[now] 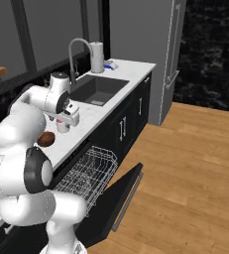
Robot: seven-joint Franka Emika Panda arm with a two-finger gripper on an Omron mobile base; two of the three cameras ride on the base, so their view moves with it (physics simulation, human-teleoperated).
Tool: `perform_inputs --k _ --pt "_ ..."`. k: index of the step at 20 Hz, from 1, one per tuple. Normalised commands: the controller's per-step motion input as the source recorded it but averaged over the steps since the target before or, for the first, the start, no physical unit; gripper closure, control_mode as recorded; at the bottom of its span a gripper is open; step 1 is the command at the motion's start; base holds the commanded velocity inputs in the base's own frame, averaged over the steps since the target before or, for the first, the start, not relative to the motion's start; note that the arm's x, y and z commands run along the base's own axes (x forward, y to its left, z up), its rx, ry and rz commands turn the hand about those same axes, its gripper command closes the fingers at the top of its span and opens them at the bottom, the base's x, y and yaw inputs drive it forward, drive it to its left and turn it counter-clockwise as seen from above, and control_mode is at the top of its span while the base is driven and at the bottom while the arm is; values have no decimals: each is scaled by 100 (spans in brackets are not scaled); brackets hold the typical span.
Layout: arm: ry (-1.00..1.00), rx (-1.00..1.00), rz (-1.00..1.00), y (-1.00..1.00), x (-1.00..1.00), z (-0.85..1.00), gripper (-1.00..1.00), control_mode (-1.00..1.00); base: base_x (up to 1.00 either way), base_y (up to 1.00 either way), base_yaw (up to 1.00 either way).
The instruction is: Pick up the cup and bowl from the counter, place them in the dishwasher, and close the dishwasher door.
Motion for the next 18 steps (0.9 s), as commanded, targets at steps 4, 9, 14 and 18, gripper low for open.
perform_inputs --k 4,9,14,18 --pt "0 0 -12 67 67 -28 -100 -100 0 0 0" --pt "0 2 -6 30 63 -22 -100 -100 0 0 0" --pt "0 0 0 0 43 -13 -100 -100 0 0 0" --pt "0 0 0 0 44 -24 -100 -100 0 0 0"
